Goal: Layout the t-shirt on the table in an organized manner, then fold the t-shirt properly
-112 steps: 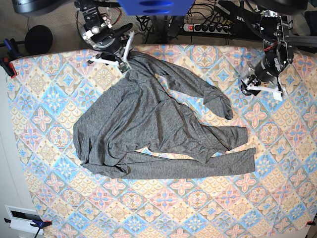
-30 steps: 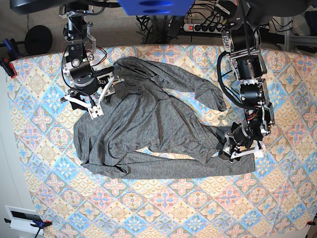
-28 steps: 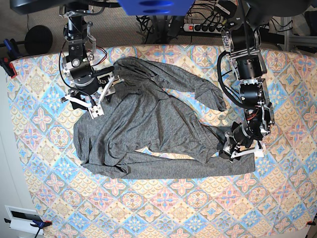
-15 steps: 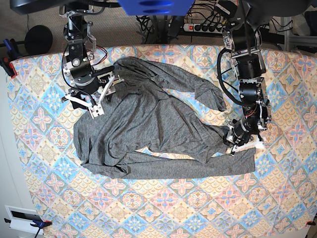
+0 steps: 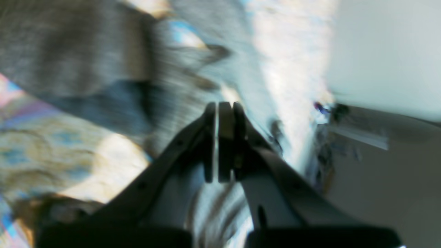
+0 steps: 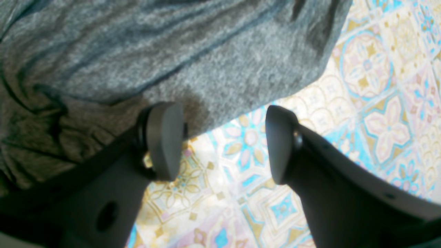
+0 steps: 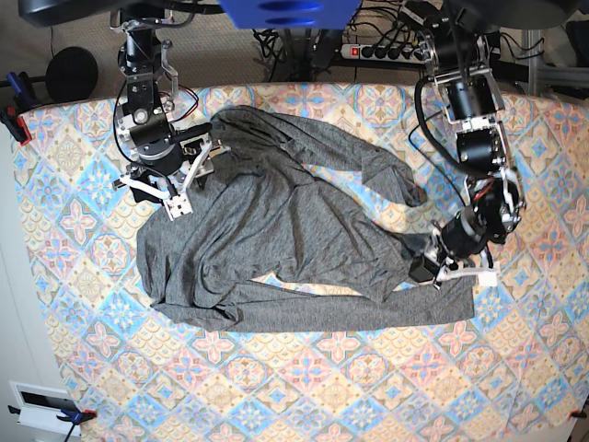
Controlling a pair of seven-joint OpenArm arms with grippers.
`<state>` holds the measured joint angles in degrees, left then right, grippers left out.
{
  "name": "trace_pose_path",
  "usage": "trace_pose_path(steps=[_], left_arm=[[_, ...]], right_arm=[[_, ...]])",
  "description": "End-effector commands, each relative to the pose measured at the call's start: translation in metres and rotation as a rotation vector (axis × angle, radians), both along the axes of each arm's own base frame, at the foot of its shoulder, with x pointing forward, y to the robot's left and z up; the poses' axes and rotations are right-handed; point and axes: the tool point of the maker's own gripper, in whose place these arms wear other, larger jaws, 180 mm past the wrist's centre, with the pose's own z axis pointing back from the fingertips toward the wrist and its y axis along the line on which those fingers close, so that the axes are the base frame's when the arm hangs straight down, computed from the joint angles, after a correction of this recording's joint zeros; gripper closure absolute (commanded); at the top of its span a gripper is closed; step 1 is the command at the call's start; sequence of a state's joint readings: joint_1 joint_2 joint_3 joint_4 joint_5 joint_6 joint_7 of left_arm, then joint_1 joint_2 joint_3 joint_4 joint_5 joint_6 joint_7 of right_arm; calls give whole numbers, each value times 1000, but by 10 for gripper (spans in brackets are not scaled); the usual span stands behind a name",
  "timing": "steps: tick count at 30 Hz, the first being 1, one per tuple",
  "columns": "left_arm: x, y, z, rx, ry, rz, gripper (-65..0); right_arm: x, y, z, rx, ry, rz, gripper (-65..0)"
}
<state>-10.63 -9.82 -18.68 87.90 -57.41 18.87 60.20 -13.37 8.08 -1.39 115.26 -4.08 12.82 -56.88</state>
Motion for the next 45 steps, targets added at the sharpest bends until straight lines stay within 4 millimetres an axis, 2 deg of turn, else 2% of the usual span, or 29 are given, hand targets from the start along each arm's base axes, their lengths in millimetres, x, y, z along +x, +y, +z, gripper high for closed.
trace_pose_path(steps=[1,4,6,9,11,14,18,20,22,24,26,29,32,38,45], left_arm=[[-1,-5,23,12,-62,-44,0],[-30,-21,29,24,-54,-141,0],[-49,-23,23,38,-22,-183,0],[-70,-7,11,101,27,-197,0],[-73,10,5,143,38,-163,0],[-64,35,10,215,-6,-82,-72],[-50,51,21,243,-74,14,-263],[-38,42,25,216,-97,18,-360],[-23,27,14,149,-62,-3,-455],[-10,17,0,88,-19,-5,-516],[1,10,-19,24,40,10,-546],[20,-2,-37,-39,113,7,-522],[30,-12,-43,-72,131,14,-461],[38,0,-44,-38,106,78,-296],[36,11,-52,47,119,93,-198]], right_arm=[[9,-1,12,1,-49,3,-368],[8,-1,11,1,-46,2,-368],[8,0,11,1,-46,4,-368],[8,0,10,1,-44,3,-368],[8,0,10,2,-46,4,-368],[12,2,14,11,-74,12,-368],[14,4,16,18,-92,21,-368],[13,9,15,22,-91,35,-368],[13,15,15,27,-89,51,-368],[12,17,14,28,-85,55,-368],[12,17,14,28,-85,55,-368],[11,17,13,28,-84,55,-368],[11,17,13,28,-84,55,-368],[12,17,14,29,-85,55,-368],[12,17,14,29,-85,55,-368]])
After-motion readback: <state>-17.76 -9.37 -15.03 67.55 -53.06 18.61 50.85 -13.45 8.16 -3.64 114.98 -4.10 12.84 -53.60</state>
